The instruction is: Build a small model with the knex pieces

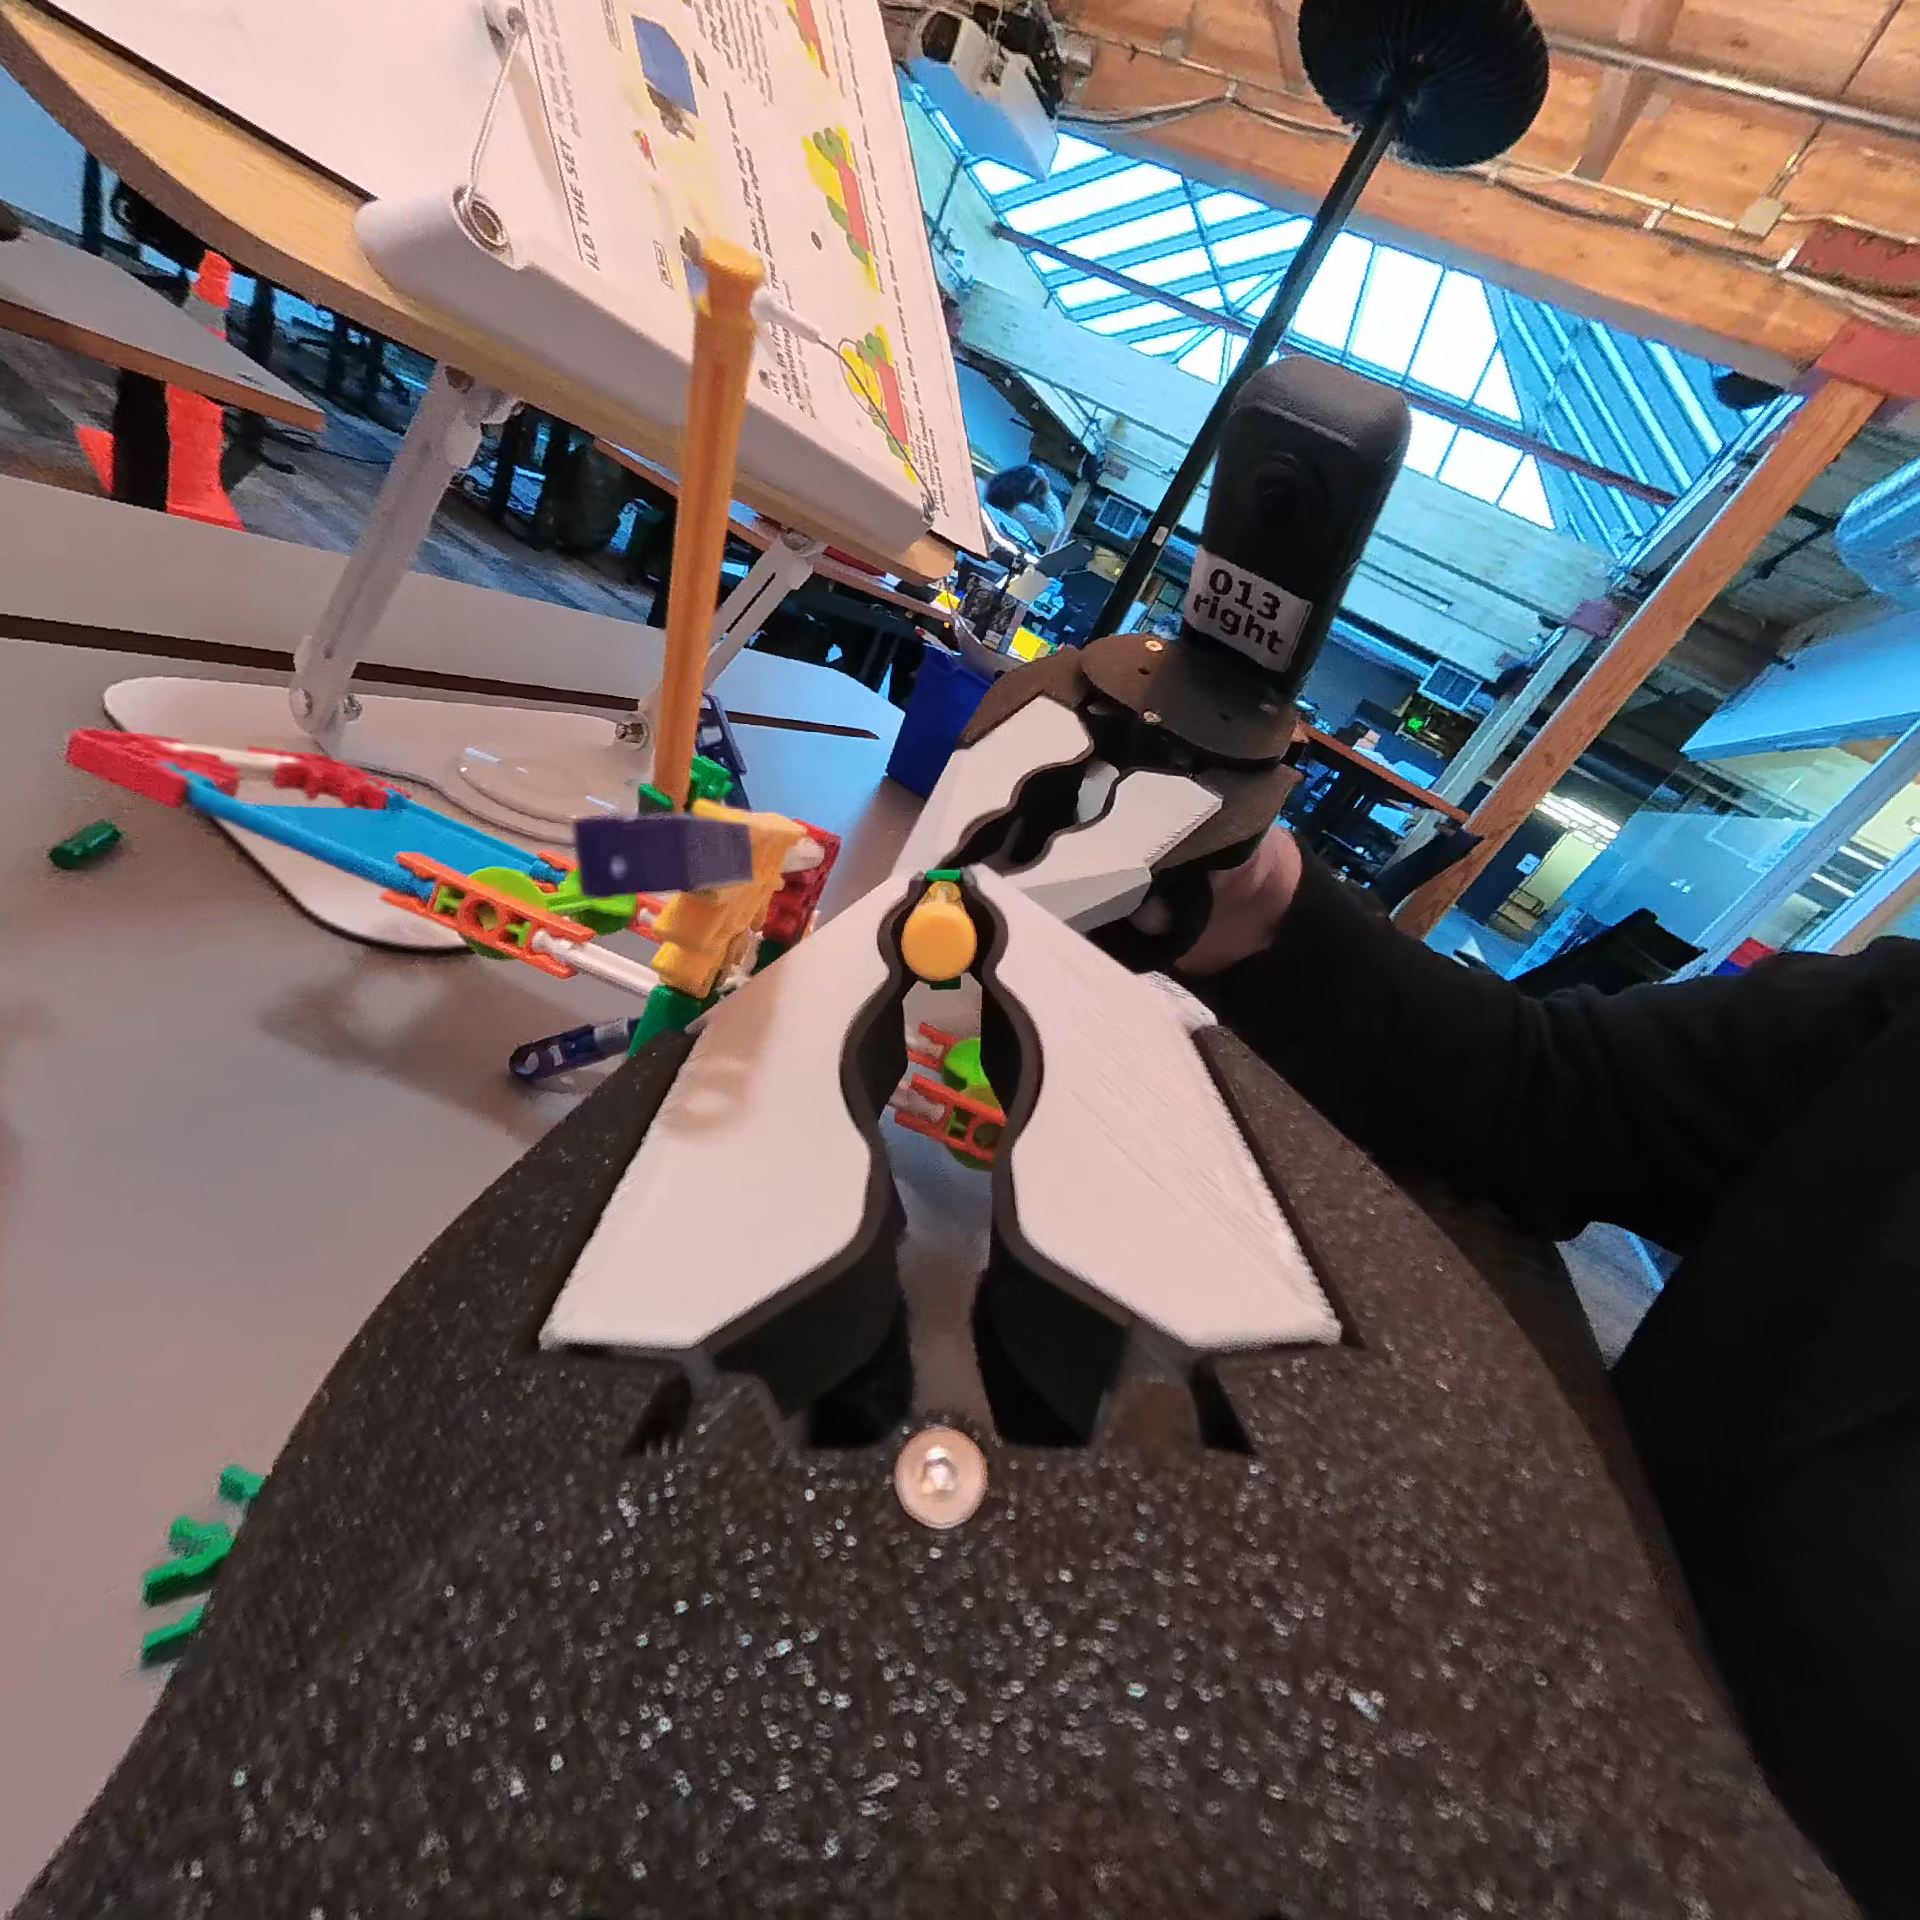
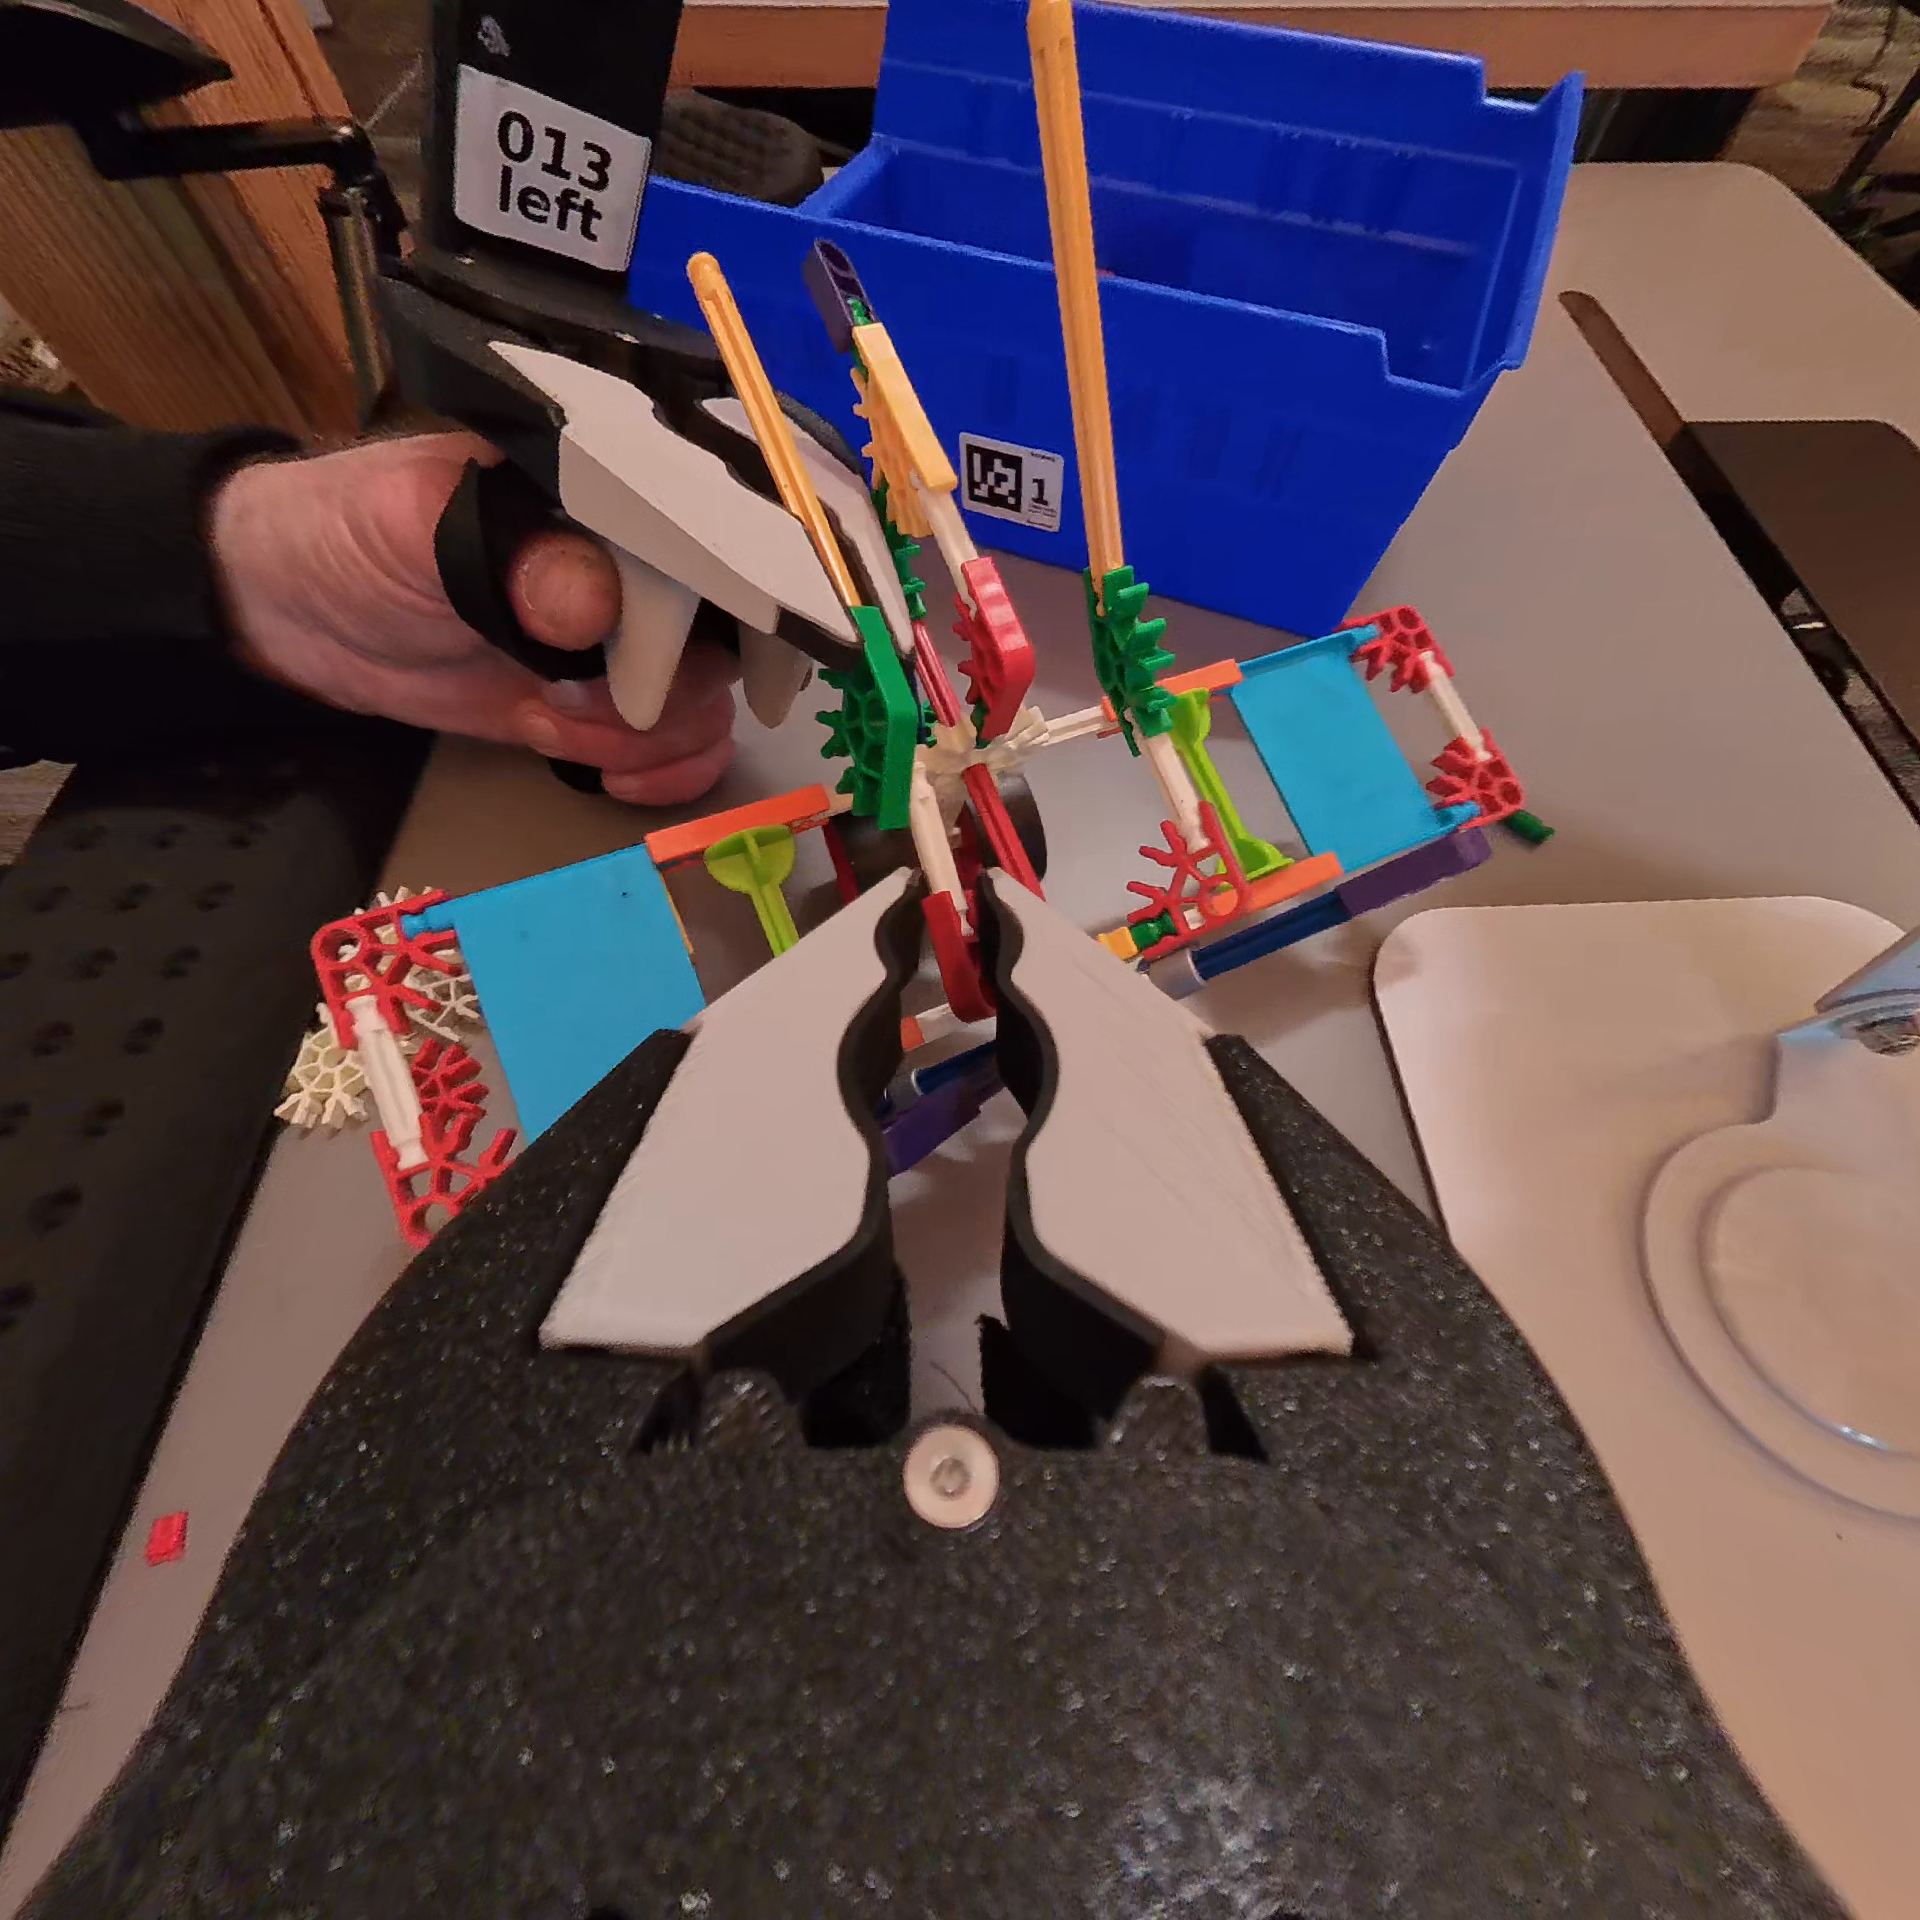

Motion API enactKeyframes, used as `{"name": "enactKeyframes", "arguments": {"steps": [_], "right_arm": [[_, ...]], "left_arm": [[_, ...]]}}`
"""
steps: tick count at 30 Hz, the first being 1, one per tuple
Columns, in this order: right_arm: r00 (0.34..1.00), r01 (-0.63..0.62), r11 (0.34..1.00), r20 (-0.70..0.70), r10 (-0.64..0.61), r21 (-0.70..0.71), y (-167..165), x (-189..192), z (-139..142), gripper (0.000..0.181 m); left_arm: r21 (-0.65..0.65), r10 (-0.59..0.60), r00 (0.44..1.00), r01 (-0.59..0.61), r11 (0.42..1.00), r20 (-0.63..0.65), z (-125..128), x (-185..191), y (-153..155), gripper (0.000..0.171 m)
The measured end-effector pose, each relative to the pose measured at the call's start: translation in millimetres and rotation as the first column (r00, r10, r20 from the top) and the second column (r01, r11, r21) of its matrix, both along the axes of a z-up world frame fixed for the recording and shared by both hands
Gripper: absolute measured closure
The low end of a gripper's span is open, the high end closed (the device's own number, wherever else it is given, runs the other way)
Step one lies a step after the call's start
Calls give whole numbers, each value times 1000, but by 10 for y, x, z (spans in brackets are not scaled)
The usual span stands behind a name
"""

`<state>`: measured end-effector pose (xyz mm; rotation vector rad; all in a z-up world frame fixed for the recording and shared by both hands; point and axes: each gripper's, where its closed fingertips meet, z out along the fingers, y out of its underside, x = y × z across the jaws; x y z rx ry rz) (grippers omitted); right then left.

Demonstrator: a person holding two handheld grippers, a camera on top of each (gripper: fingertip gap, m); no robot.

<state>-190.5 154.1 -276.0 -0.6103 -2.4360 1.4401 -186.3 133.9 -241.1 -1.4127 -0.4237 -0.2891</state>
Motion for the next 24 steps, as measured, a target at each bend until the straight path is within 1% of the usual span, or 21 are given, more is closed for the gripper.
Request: {"name": "enactKeyframes", "arguments": {"steps": [4, 14, 21, 24], "right_arm": [[999, -14, 1000, 34, 15, -28, -7, 23, 3, 172], [985, -39, 985, 157, 66, -168, -10, 68, 55, 171], [978, -52, 981, 190, 88, -189, -22, 96, 42, 171], [980, -54, 984, 179, 85, -172, -35, 101, 25, 171]], "left_arm": [[14, 2, 1000, -2, 1000, -21, 32, 9, -6, 166], [32, -13, 999, 15, 999, -39, 65, 33, -19, 166], [31, -17, 999, 18, 999, -47, 67, 33, -30, 166], [36, -11, 999, 13, 999, -46, 74, 18, -43, 166]]}}
